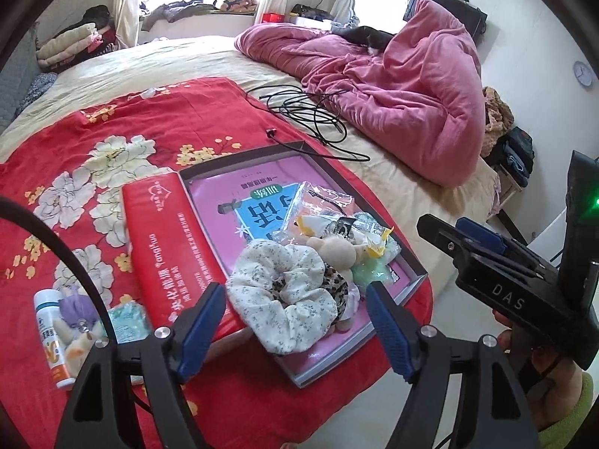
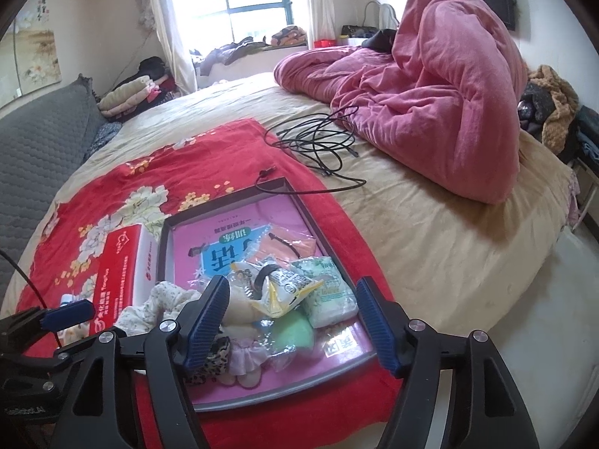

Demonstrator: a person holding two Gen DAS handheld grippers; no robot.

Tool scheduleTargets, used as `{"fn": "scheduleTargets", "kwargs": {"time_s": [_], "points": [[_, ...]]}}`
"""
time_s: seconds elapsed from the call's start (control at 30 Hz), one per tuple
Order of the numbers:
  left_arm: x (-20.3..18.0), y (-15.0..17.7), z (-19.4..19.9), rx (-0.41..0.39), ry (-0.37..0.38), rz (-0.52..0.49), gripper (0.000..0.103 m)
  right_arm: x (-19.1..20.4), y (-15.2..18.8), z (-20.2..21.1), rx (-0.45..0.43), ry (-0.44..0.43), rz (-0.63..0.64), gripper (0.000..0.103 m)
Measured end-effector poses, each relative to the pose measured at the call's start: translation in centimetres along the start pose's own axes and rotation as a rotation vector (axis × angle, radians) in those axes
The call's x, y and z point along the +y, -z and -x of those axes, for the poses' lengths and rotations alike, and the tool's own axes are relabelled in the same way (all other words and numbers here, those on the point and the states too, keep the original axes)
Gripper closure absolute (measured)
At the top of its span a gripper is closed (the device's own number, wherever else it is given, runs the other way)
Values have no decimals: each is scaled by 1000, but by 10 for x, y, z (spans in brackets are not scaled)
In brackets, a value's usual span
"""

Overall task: Organize soft objects
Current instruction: 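Move both open tools back toward the bunny and green tissue packet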

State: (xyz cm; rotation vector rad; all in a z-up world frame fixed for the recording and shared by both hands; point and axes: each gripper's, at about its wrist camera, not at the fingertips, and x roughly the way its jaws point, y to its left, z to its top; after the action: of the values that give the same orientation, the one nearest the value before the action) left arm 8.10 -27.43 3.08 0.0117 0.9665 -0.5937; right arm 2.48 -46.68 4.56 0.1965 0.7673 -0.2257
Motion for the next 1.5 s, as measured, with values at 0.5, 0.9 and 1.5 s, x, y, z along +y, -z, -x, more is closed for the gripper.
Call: {"fn": "scheduleTargets", "kwargs": {"time_s": [0.5,0.9,1.5], "points": [[28,10,48,-75,-32,56,25,37,-3,20,-30,-33,76,30],[68,23,81,-106,-94,134,25,86,-1,36,-56,-95,172,30],[119,50,97,-91,-158,223,25,148,14,46,-44,-172,293,30]]}}
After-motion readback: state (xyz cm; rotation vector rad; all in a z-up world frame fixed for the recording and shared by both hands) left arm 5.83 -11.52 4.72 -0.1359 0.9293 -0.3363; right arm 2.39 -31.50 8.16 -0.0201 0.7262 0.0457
